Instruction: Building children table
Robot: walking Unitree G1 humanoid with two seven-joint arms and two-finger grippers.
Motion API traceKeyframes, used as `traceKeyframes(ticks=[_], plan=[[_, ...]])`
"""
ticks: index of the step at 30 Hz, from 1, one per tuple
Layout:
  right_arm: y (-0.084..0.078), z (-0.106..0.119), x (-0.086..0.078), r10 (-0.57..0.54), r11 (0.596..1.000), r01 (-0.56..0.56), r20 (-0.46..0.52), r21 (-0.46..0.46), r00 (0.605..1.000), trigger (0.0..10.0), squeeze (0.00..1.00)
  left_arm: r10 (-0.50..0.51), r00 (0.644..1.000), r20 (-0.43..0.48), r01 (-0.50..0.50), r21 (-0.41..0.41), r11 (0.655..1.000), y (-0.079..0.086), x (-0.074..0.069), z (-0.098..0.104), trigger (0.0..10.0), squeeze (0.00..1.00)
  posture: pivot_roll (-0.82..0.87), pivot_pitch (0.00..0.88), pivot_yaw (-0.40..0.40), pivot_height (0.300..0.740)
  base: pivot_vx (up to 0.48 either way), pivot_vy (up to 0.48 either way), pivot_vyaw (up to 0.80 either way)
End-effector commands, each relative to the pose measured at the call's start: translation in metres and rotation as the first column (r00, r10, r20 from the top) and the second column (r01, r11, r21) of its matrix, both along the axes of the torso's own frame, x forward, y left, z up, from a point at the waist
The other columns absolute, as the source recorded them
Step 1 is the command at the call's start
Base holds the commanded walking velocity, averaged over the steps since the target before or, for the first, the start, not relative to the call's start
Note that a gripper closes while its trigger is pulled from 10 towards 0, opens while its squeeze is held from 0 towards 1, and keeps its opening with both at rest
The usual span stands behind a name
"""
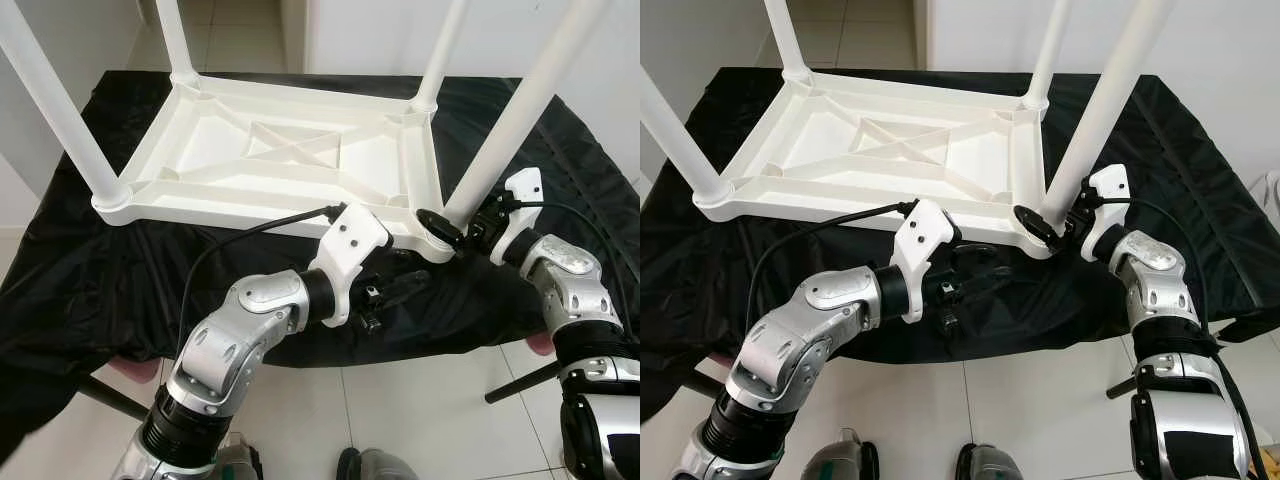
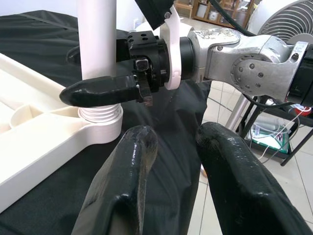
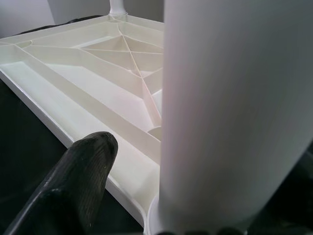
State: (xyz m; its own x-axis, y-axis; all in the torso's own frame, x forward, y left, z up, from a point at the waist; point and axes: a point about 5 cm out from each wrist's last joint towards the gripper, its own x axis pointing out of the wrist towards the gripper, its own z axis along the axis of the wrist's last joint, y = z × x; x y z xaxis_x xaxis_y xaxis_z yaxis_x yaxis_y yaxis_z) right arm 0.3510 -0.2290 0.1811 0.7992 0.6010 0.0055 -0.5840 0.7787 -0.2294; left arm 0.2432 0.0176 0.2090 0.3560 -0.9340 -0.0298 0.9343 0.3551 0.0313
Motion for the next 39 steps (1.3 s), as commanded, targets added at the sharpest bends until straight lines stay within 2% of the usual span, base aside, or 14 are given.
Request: traceKeyframes(ticks=[1,2,3,4,6,7,9,10,11,24,25,27,30,39], plan=[[0.001,-0.004,0.002,-0.015,1.000,0.015,0.001,0.002,1.000,10.0,0.00,0.031,1.000,0.000,-0.031,-0.005,1.000,-0.001,-0.001,0.002,10.0,0.00,0.04,0.059,-0.007,0.740,0.000,0.000,0.00],[0.001,-0.004,0.002,-0.015,1.000,0.015,0.001,0.002,1.000,10.0,0.00,0.031,1.000,0.000,-0.031,-0.005,1.000,-0.001,-0.001,0.002,10.0,0.00,0.04,0.059,-0.007,0.740,0.000,0.000,0.00],[0.002,-0.006,0.003,-0.020,1.000,0.020,-0.002,0.007,1.000,6.7,0.00,0.030,1.000,0.000,-0.030,-0.005,1.000,-0.001,-0.001,0.002,10.0,0.00,0.04,0.060,-0.008,0.740,0.000,0.000,0.00],[0.001,-0.009,0.005,-0.029,0.999,0.030,-0.012,0.017,0.999,4.2,0.00,0.030,1.000,-0.001,-0.030,-0.004,1.000,-0.001,-0.001,0.002,10.0,0.00,0.04,0.062,-0.008,0.740,0.000,0.000,0.00],[0.000,-0.010,0.006,-0.035,0.999,0.036,-0.020,0.021,0.999,4.2,0.00,0.031,1.000,-0.002,-0.031,-0.005,0.999,-0.002,-0.001,0.002,10.0,0.00,0.05,0.062,-0.008,0.740,0.000,0.000,0.00],[0.000,-0.012,0.006,-0.038,0.999,0.039,-0.023,0.019,0.999,1.7,0.00,0.033,0.999,-0.001,-0.033,-0.005,0.999,-0.002,-0.001,0.002,10.0,0.00,0.05,0.063,-0.009,0.740,0.000,0.000,0.00],[0.000,-0.012,0.006,-0.040,0.999,0.040,-0.024,0.017,0.999,1.7,0.00,0.033,0.999,-0.001,-0.033,-0.005,0.999,-0.002,-0.001,0.003,10.0,0.00,0.05,0.063,-0.009,0.740,0.000,0.000,0.00],[0.000,-0.013,0.006,-0.042,0.999,0.042,-0.027,0.014,0.999,0.4,0.00,0.036,0.999,-0.001,-0.036,-0.005,0.999,-0.001,-0.001,0.003,10.0,0.00,0.05,0.065,-0.010,0.740,0.000,0.000,0.00],[0.000,-0.014,0.006,-0.042,0.999,0.043,-0.032,0.014,0.999,0.0,0.00,0.038,0.999,0.000,-0.038,-0.005,0.999,-0.001,-0.001,0.003,10.0,0.00,0.05,0.066,-0.011,0.740,0.000,0.000,0.00],[-0.002,-0.018,0.004,-0.044,0.999,0.045,-0.030,0.019,0.999,0.0,0.00,0.047,0.999,-0.004,-0.047,-0.008,0.999,0.000,-0.001,0.003,10.0,0.00,0.05,0.077,-0.013,0.740,0.000,0.000,0.00],[-0.002,-0.018,0.004,-0.054,0.998,0.055,-0.031,0.032,0.998,10.0,0.00,0.047,0.999,-0.005,-0.047,-0.009,0.999,-0.001,-0.001,0.003,10.0,0.00,0.05,0.078,-0.012,0.740,0.000,0.000,0.00],[-0.002,-0.018,0.004,-0.060,0.997,0.062,-0.031,0.041,0.998,10.0,0.00,0.047,0.999,-0.006,-0.047,-0.009,0.999,-0.001,-0.001,0.003,10.0,0.00,0.05,0.078,-0.012,0.740,0.000,0.000,0.00],[-0.001,-0.017,0.004,-0.122,0.983,0.126,-0.036,0.134,0.992,10.0,0.00,0.044,0.999,-0.009,-0.044,-0.009,0.999,-0.002,-0.002,0.003,10.0,0.00,0.04,0.079,-0.013,0.740,0.000,0.000,0.00],[0.002,-0.022,0.002,-0.197,0.962,0.203,-0.047,0.182,0.979,10.0,0.00,0.041,0.999,-0.015,-0.041,-0.014,0.999,-0.003,-0.003,0.002,10.0,0.00,0.04,0.086,-0.019,0.740,0.000,0.000,0.00]])
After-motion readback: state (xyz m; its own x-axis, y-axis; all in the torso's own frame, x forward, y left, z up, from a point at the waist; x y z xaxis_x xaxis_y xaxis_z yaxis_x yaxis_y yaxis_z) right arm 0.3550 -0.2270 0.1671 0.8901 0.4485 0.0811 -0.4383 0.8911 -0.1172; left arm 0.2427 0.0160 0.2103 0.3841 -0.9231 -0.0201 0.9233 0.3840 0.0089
